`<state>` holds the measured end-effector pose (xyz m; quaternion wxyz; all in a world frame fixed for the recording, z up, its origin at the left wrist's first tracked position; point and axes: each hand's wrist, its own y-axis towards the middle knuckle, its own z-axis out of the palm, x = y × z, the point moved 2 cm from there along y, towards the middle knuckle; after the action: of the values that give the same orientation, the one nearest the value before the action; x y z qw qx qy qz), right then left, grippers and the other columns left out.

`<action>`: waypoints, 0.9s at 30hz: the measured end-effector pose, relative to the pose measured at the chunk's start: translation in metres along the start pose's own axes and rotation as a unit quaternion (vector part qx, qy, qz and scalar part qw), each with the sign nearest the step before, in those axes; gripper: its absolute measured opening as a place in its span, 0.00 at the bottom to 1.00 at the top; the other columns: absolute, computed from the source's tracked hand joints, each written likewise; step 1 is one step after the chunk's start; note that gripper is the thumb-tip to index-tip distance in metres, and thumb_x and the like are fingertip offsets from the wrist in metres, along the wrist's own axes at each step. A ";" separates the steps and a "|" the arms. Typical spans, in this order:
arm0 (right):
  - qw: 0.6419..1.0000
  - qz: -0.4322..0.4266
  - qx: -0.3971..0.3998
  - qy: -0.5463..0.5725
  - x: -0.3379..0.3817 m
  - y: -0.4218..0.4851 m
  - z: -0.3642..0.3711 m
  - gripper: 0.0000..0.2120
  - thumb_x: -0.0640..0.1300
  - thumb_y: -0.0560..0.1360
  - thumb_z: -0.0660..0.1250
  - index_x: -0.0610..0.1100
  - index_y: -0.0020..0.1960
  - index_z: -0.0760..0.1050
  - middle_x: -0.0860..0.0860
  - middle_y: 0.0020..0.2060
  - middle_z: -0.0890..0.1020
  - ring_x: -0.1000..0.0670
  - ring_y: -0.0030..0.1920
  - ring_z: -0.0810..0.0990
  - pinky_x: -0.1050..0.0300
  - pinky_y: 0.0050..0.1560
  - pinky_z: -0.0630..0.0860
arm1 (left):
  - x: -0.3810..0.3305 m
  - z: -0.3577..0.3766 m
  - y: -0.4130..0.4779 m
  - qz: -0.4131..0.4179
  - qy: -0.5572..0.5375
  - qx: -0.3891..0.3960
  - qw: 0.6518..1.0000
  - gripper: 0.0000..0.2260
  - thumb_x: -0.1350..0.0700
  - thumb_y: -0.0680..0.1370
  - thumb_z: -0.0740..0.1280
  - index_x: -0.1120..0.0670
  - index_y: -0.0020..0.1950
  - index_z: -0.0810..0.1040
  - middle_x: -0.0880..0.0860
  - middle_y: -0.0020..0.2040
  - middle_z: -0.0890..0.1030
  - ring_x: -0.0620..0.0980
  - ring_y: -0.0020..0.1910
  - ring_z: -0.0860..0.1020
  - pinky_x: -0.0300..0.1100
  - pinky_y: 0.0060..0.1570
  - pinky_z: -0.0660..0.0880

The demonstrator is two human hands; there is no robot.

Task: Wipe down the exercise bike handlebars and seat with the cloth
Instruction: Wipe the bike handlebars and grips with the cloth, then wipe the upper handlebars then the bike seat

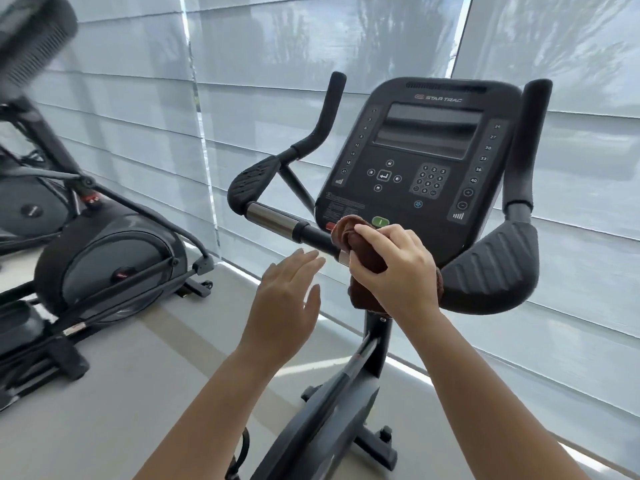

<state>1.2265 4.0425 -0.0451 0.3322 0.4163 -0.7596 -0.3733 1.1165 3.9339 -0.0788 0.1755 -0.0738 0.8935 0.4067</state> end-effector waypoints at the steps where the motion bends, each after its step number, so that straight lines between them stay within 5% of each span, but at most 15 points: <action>1: 1.000 -0.011 -0.004 0.017 0.001 -0.001 -0.005 0.14 0.46 0.67 0.69 0.42 0.51 0.81 0.45 0.39 0.81 0.43 0.38 0.78 0.49 0.36 0.77 | -0.006 -0.003 -0.005 -0.008 0.010 -0.008 1.000 0.15 0.67 0.73 0.66 0.62 0.60 0.74 0.59 0.61 0.76 0.57 0.64 0.71 0.52 0.64 0.63; 7: 0.990 -0.082 0.033 0.113 0.018 -0.025 -0.028 0.14 0.48 0.69 0.66 0.43 0.51 0.80 0.47 0.39 0.81 0.46 0.39 0.77 0.54 0.39 0.75 | -0.033 -0.022 -0.055 -0.085 0.092 -0.062 0.990 0.15 0.63 0.74 0.66 0.60 0.61 0.74 0.59 0.61 0.76 0.57 0.64 0.71 0.55 0.64 0.61; 18: 0.950 -0.106 0.145 0.257 0.093 -0.104 -0.040 0.14 0.48 0.68 0.66 0.45 0.52 0.80 0.48 0.38 0.80 0.48 0.38 0.76 0.56 0.36 0.74 | -0.058 -0.079 -0.179 -0.219 0.203 -0.036 0.954 0.15 0.55 0.76 0.60 0.58 0.60 0.75 0.56 0.60 0.77 0.56 0.62 0.73 0.53 0.63 0.58; 27: 0.920 -0.110 0.199 0.319 0.236 -0.199 -0.054 0.16 0.52 0.69 0.64 0.46 0.53 0.79 0.50 0.39 0.79 0.49 0.37 0.76 0.57 0.37 0.75 | -0.059 -0.186 -0.316 -0.278 0.237 -0.035 0.930 0.14 0.61 0.73 0.68 0.61 0.58 0.76 0.59 0.58 0.78 0.59 0.60 0.74 0.60 0.61 0.67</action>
<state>1.2448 3.7451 -0.1403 0.4243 0.6516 -0.6215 -0.0959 1.2109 3.5852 -0.1656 0.0620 -0.4193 0.8380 0.3436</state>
